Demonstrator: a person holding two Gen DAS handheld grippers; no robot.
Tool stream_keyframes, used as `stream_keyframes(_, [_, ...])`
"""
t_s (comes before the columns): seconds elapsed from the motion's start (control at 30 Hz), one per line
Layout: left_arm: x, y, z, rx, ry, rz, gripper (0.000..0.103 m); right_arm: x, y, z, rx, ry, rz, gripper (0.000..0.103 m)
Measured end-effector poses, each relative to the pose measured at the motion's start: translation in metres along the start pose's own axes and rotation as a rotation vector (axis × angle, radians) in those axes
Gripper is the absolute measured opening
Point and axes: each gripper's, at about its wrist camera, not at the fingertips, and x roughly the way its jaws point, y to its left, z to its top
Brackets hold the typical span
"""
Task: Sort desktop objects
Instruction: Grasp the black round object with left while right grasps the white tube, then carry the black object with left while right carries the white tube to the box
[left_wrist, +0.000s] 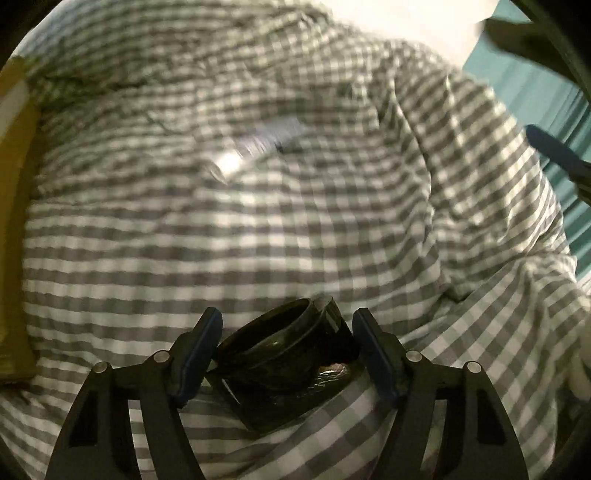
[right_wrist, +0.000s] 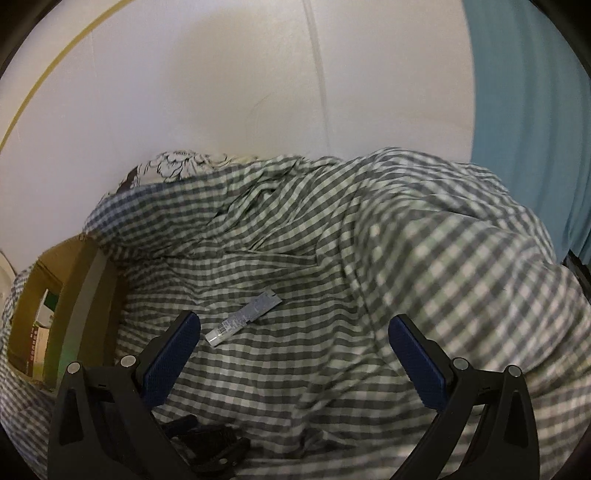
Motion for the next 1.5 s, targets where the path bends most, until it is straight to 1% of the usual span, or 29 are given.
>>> stream_keyframes(0.1, [-0.02,0.013,0.002,-0.017,-0.061,0.042,0.074,0.02,0.012,0.011,-0.02,0.043,0.018,0.101])
stream_keyframes(0.17, [-0.034,0.026,0.006,-0.025,-0.108,0.084,0.074,0.038,0.023,0.02,-0.024,0.078,0.038,0.097])
stream_keyframes(0.23, [-0.044,0.041,0.014,-0.034,-0.147,0.128,0.074,0.054,0.033,0.024,-0.025,0.115,0.051,0.089])
stream_keyframes(0.27, [-0.051,0.049,0.017,-0.043,-0.175,0.153,0.074,0.063,0.039,0.025,-0.026,0.135,0.059,0.086])
stream_keyframes(0.33, [-0.056,0.059,0.025,-0.051,-0.208,0.181,0.074,0.085,0.052,0.025,-0.026,0.181,0.075,0.076])
stream_keyframes(0.4, [-0.057,0.07,0.034,-0.052,-0.242,0.216,0.074,0.105,0.062,0.019,-0.015,0.215,0.075,0.073])
stream_keyframes(0.53, [-0.055,0.079,0.045,-0.05,-0.286,0.239,0.074,0.14,0.066,0.004,0.034,0.278,0.063,0.056])
stream_keyframes(0.63, [-0.05,0.082,0.051,-0.044,-0.301,0.253,0.074,0.163,0.066,-0.006,0.052,0.326,0.076,0.053])
stream_keyframes(0.7, [-0.046,0.084,0.055,-0.035,-0.306,0.25,0.074,0.175,0.067,-0.011,0.051,0.348,0.089,0.053])
stream_keyframes(0.77, [-0.041,0.084,0.058,-0.028,-0.305,0.245,0.074,0.184,0.069,-0.015,0.04,0.367,0.082,0.049])
stream_keyframes(0.87, [-0.039,0.084,0.058,-0.033,-0.301,0.239,0.074,0.195,0.07,-0.021,0.034,0.388,0.092,0.047])
stream_keyframes(0.97, [-0.041,0.082,0.057,-0.04,-0.301,0.227,0.074,0.192,0.067,-0.021,0.039,0.383,0.097,0.035])
stream_keyframes(1.03, [-0.046,0.08,0.055,-0.044,-0.308,0.218,0.074,0.186,0.064,-0.019,0.047,0.369,0.094,0.024])
stream_keyframes(1.13, [-0.06,0.072,0.052,-0.041,-0.337,0.206,0.074,0.17,0.061,-0.016,0.043,0.341,0.088,0.019])
stream_keyframes(1.37, [-0.105,0.056,0.042,-0.025,-0.418,0.197,0.074,0.127,0.053,-0.016,0.033,0.279,0.048,0.017])
stream_keyframes(1.5, [-0.133,0.049,0.037,-0.015,-0.476,0.198,0.074,0.086,0.046,-0.012,0.051,0.206,0.062,0.017])
